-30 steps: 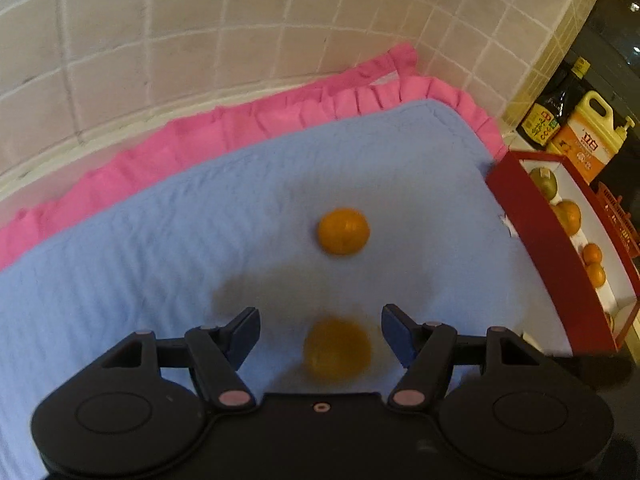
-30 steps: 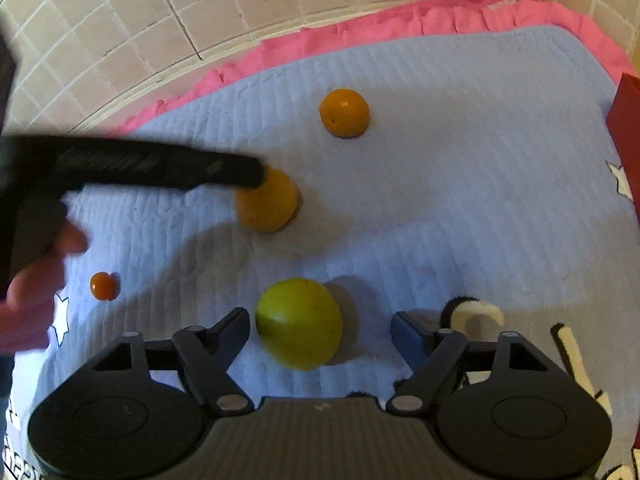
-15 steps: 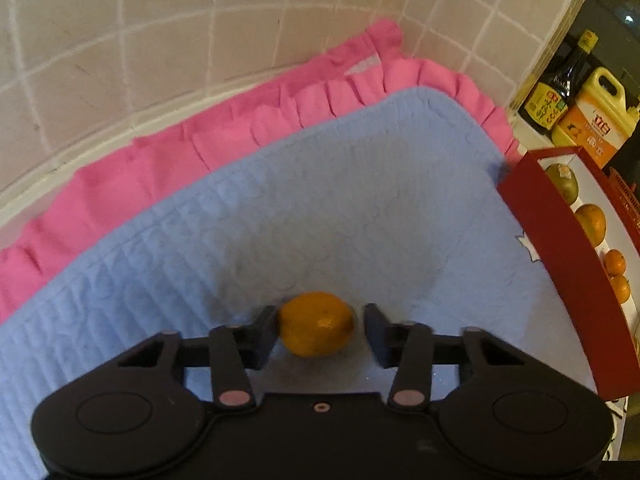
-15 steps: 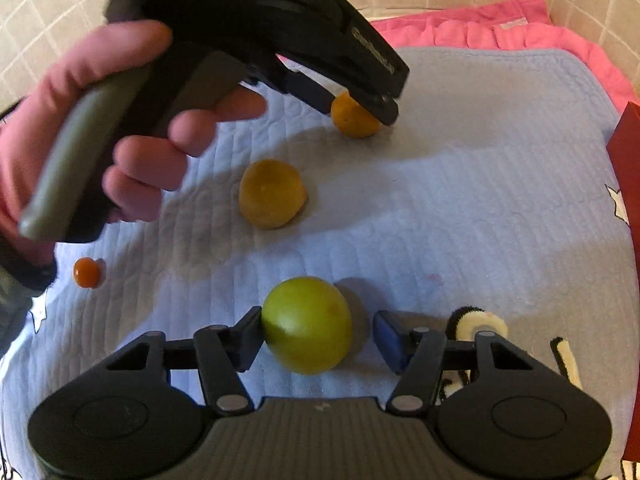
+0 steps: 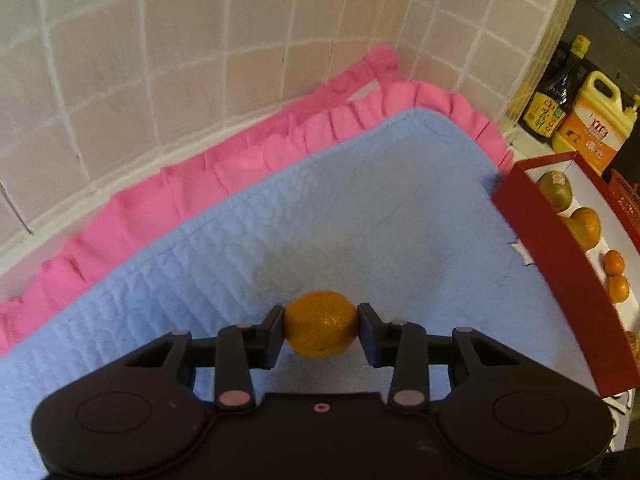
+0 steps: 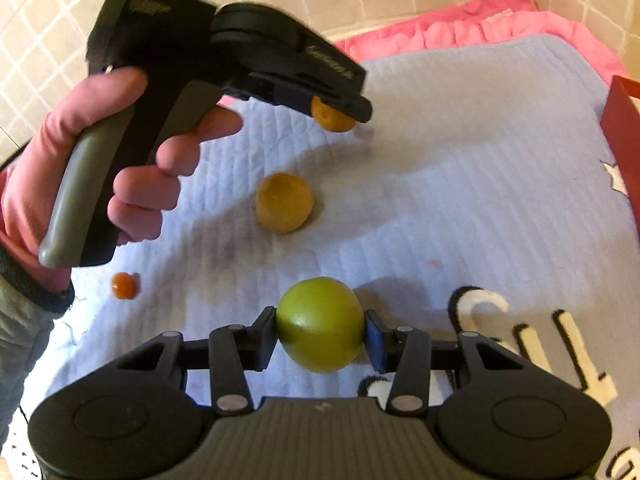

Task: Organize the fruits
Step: 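Carry the tangerine and apple into the white tray and release both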

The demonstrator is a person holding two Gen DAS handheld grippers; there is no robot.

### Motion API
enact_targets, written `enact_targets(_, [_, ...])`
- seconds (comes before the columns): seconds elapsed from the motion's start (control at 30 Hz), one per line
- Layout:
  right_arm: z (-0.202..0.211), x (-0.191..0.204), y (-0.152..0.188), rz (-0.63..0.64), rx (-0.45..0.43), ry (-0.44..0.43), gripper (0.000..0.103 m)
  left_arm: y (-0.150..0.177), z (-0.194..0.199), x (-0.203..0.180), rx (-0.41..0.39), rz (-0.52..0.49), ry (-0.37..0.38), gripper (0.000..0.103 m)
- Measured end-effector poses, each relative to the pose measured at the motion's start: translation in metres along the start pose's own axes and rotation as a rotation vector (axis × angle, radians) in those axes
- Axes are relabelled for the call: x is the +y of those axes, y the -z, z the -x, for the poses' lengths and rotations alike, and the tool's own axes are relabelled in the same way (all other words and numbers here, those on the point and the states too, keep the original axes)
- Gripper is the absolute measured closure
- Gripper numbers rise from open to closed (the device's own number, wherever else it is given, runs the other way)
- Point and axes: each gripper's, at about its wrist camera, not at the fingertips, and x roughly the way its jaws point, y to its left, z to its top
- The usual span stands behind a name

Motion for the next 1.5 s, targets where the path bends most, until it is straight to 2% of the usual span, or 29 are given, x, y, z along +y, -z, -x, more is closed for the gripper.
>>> enact_targets(0.2, [0.051,-0.026,-0.005,-0.03,-0.111,0.041,0.056,-0.015,0.033,-0.035,-0.069,-0.05,0.01,0.057])
enact_targets(0.33, [0.091,-0.061,-0.002,-0.092,-0.19,0.1,0.056,-0.035,0.044,-0.072,-0.107,-0.042,0.148,0.057])
enact_targets(0.47, [0.131,-0.102,0.006,-0.161,-0.259,0.194,0.056,-0.051,0.043,-0.127,-0.129,-0.118,0.218,0.057])
enact_targets(0.6, [0.167,-0.151,0.016,-0.244,-0.317,0.312,0.056,-0.062,0.029,-0.19,-0.121,-0.205,0.278,0.057])
enact_targets(0.77, [0.206,-0.219,0.036,-0.355,-0.357,0.42,0.056,-0.064,0.0,-0.256,-0.06,-0.273,0.34,0.057])
enact_targets(0.9, [0.215,-0.266,0.049,-0.416,-0.34,0.445,0.056,-0.061,-0.038,-0.291,0.024,-0.282,0.357,0.057])
enact_targets(1.03, [0.202,-0.295,0.045,-0.414,-0.255,0.443,0.056,-0.053,-0.075,-0.311,0.116,-0.259,0.359,0.057])
enact_targets(1.33, [0.144,-0.299,0.037,-0.297,-0.069,0.432,0.056,-0.04,-0.118,-0.321,0.223,-0.229,0.321,0.057])
enact_targets(1.5, [0.129,-0.298,0.036,-0.283,-0.032,0.4,0.056,-0.036,-0.126,-0.319,0.246,-0.227,0.314,0.057])
